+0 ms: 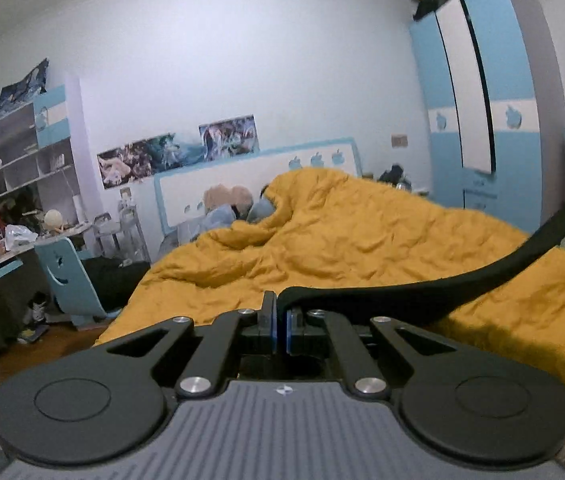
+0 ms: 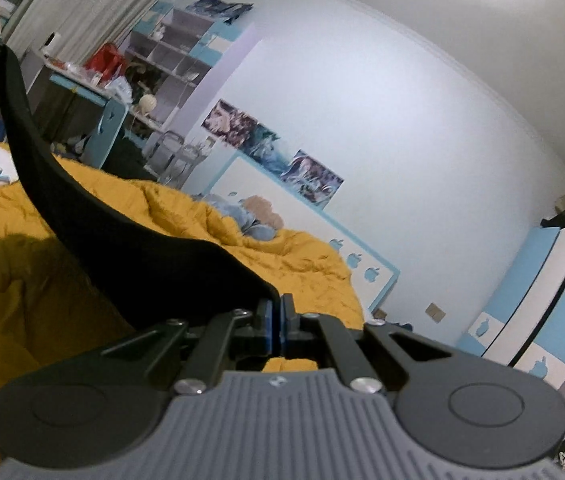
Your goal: Fold small clothes
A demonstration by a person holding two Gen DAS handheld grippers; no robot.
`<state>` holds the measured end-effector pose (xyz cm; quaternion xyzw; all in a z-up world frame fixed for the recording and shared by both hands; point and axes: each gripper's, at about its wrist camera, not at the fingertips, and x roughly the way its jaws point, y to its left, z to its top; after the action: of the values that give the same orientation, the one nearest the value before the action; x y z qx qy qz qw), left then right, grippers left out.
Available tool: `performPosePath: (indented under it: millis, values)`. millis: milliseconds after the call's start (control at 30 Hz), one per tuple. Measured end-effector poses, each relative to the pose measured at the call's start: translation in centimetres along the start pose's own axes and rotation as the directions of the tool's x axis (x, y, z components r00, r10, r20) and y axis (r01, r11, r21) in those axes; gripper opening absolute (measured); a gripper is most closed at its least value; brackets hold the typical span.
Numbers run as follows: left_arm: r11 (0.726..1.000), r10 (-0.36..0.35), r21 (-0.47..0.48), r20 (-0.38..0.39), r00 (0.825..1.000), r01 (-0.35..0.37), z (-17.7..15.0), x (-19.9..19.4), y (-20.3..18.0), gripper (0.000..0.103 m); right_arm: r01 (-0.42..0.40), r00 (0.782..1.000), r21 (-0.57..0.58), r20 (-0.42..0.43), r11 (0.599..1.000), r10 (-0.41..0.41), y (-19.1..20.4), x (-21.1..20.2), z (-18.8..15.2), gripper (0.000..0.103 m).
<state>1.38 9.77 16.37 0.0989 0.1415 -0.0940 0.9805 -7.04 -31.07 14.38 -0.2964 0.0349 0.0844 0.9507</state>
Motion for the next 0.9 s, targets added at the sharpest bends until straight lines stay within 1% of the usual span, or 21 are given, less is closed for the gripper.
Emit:
performPosePath:
  millis: [100, 167, 267, 333, 367, 500, 667, 800, 900]
  values:
    - [1.000, -0.002, -0.008, 0.031, 1.000, 0.002, 0.9, -0.5, 0.4, 0.004, 0.006, 0.999, 0.030, 0.032, 1.000, -0.007, -0.7, -1.3, 0.9, 0.000]
    - [1.000, 0.000, 0.009, 0.027, 1.000, 0.000, 1.2, 0.1, 0.3, 0.004, -0.006, 1.000, 0.042, 0.031, 0.999, 0.004, -0.9, -1.1, 1.2, 0.000]
    - [0.999, 0.005, 0.047, -0.035, 0.999, -0.004, 0.7, 2.5, -0.1, 0.004, -0.028, 1.000, 0.025, 0.001, 0.999, 0.028, -0.6, 0.5, 0.8, 0.000]
    - [0.997, 0.028, 0.079, -0.070, 0.997, -0.022, 0.0, 4.6, -0.3, 0.004, -0.041, 0.999, 0.017, -0.023, 0.999, 0.042, -0.4, 3.0, 0.3, 0.000]
    - [0.997, 0.038, 0.075, -0.088, 0.995, -0.031, -0.4, 5.8, -0.2, 0.004, -0.050, 0.998, 0.017, -0.030, 0.999, 0.051, -0.4, 4.1, -0.1, 0.000]
    - [0.996, 0.059, 0.081, -0.161, 0.985, -0.046, -1.7, 10.7, 0.6, 0.004, -0.095, 0.993, 0.034, -0.068, 0.995, 0.097, -0.6, 10.3, -1.6, 0.000]
    - [0.997, 0.034, 0.081, -0.234, 0.972, -0.015, -2.0, 17.8, 2.5, 0.004, -0.134, 0.981, 0.021, -0.137, 0.991, 0.135, -0.5, 19.8, -3.4, 0.000]
    - [0.994, 0.036, 0.109, -0.292, 0.956, -0.004, -2.2, 23.7, 3.3, 0.004, -0.171, 0.964, 0.053, -0.198, 0.984, 0.178, -0.6, 27.1, -4.9, 0.000]
    - [0.995, 0.034, 0.102, -0.337, 0.941, 0.000, -3.0, 29.0, 3.6, 0.004, -0.189, 0.945, 0.106, -0.251, 0.976, 0.210, -0.2, 33.1, -6.3, 0.000]
